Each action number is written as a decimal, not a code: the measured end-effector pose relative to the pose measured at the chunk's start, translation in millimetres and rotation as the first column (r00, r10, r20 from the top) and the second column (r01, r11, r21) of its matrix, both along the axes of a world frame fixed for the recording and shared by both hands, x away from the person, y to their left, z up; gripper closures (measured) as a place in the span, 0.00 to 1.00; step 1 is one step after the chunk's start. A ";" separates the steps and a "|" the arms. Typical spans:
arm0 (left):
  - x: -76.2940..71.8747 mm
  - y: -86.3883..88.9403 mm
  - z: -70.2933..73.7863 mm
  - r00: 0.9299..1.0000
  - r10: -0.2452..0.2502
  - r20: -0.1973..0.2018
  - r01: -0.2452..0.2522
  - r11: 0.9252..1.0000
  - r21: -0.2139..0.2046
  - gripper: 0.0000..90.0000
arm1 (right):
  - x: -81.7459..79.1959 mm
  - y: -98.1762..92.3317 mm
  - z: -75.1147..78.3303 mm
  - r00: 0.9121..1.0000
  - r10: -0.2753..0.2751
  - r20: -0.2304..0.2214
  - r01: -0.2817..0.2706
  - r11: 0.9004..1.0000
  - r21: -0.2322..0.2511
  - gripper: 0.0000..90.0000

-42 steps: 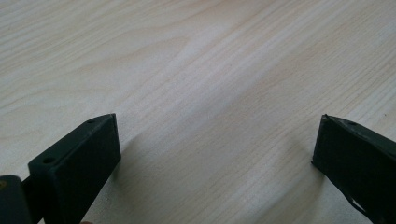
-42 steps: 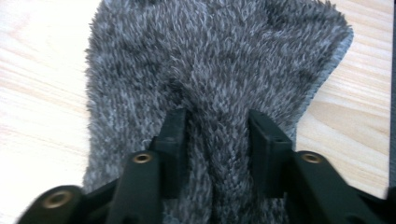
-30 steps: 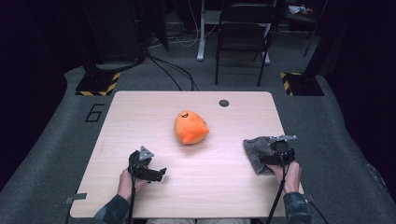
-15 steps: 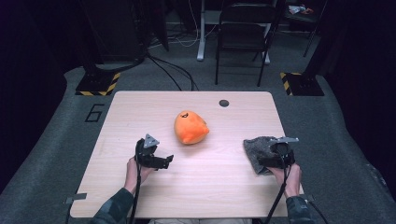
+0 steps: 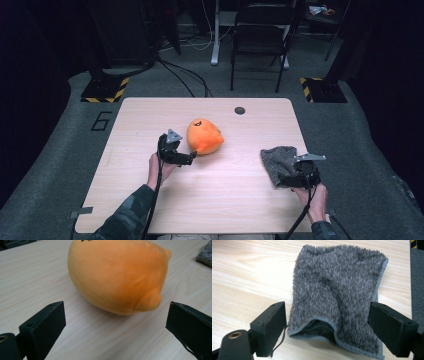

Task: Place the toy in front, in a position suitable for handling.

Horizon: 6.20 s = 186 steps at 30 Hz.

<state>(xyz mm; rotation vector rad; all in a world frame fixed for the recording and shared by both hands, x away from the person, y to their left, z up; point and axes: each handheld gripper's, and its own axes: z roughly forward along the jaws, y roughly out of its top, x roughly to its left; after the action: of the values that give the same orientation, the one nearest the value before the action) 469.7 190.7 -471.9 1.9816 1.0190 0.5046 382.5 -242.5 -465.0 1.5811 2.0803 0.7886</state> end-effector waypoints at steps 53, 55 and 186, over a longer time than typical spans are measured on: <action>11.7 -23.8 13.9 0.960 -0.239 0.145 0.245 0.969 -0.023 0.70 | -14.0 -3.5 4.1 0.998 0.034 0.049 -0.033 0.999 -0.010 0.19; 7.9 -23.1 18.2 0.951 -0.270 0.149 0.277 0.961 -0.027 0.70 | -13.0 -2.0 3.9 0.998 0.037 0.046 -0.037 0.999 -0.008 0.19; -43.5 55.0 -22.4 0.979 -0.169 -0.114 0.171 0.985 0.008 0.11 | 31.8 147.8 45.4 0.881 0.446 0.160 -0.457 0.889 0.036 0.84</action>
<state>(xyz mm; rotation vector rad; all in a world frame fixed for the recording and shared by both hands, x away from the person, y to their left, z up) 426.2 245.7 -494.3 2.1109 0.9057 0.3118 414.4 -94.6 -419.6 1.0312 2.3613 1.1124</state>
